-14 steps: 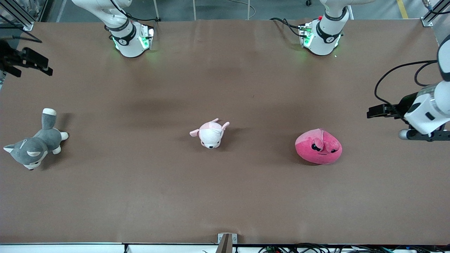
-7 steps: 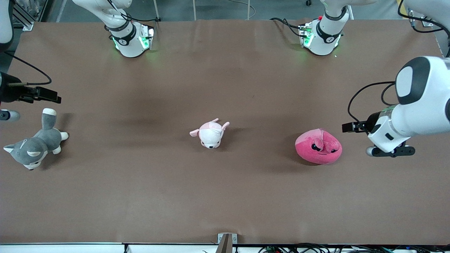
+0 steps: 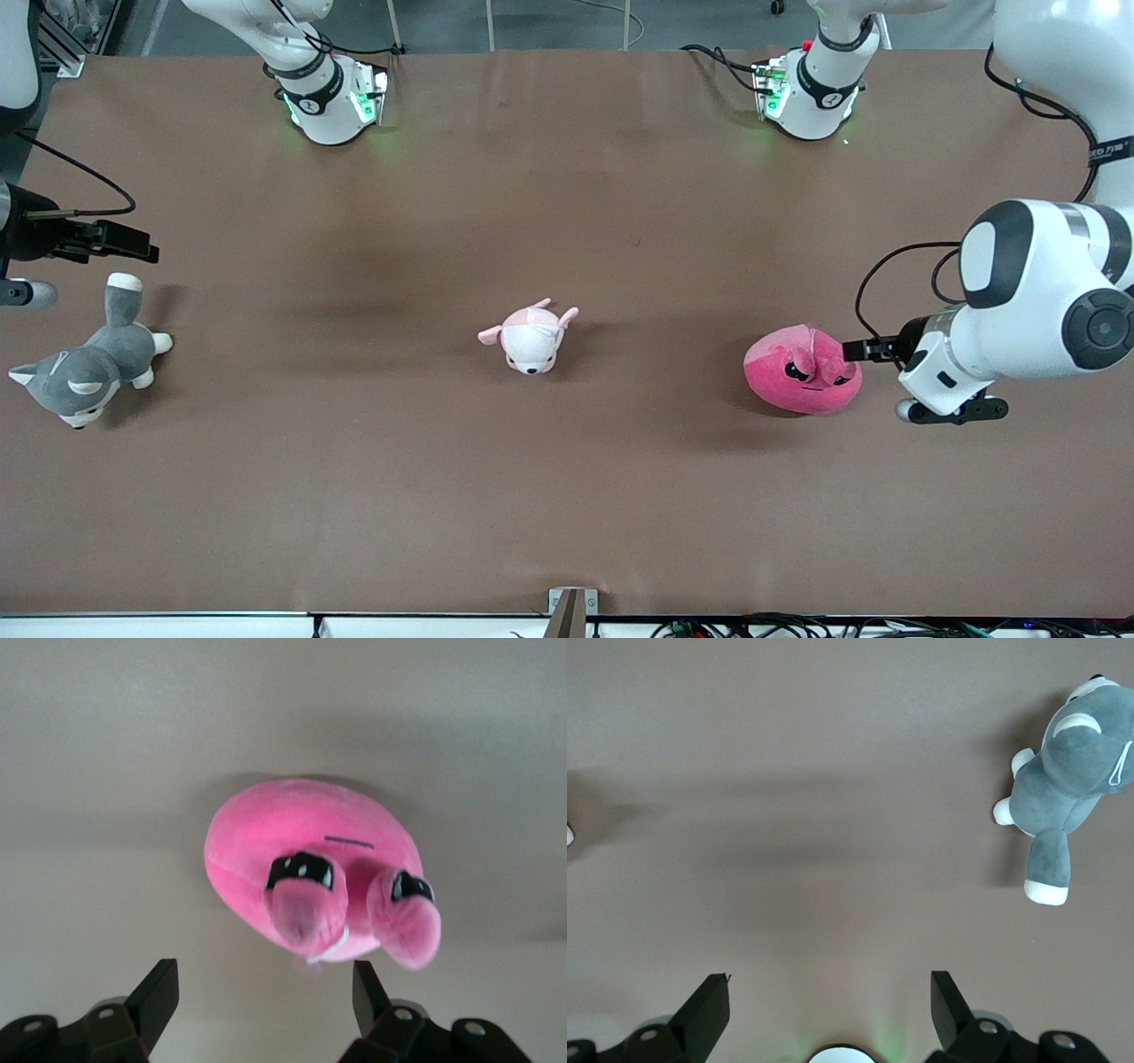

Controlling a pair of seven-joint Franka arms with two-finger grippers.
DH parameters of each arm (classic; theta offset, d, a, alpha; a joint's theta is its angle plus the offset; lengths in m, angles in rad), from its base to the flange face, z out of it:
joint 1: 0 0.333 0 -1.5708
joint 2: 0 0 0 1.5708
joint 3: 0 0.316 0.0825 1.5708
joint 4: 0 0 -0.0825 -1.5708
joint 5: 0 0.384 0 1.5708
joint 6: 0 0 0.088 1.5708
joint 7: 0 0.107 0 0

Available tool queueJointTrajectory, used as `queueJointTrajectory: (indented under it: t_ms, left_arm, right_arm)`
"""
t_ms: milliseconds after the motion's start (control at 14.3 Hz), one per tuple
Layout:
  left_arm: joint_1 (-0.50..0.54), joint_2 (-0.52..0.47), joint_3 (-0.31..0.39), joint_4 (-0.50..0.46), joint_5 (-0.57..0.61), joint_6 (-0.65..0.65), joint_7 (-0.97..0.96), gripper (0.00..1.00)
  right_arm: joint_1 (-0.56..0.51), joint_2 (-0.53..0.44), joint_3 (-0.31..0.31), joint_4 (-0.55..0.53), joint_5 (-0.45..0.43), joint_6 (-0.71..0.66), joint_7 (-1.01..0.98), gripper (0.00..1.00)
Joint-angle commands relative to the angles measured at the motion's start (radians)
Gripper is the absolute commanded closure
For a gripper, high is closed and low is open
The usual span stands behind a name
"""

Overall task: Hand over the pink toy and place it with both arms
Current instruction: 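Reach the left gripper to the round pink plush and grasp it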

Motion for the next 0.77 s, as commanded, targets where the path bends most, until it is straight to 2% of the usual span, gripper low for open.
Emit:
queueJointTrajectory:
  t_ms: [0,489,559,699]
  left_arm:
    - [-0.004,0.041,0.000,0.012,0.012,0.044,-0.022,0.13]
    - [-0.018,0.091,0.000,0.007,0.006,0.099,-0.047,0.13]
    - [-0.023,0.093,0.000,0.007,0.006,0.102,-0.047,0.15]
    - [-0.026,0.094,0.000,0.007,0.006,0.104,-0.047,0.28]
  right_arm:
    - [0.001,-0.013,0.006,-0.005,-0.008,-0.006,0.007,0.00]
    - [0.015,-0.015,0.009,-0.006,-0.008,-0.005,0.085,0.00]
    - [0.018,-0.015,0.009,-0.006,-0.008,-0.006,0.099,0.00]
    - [0.020,-0.015,0.009,-0.006,-0.008,-0.005,0.102,0.00]
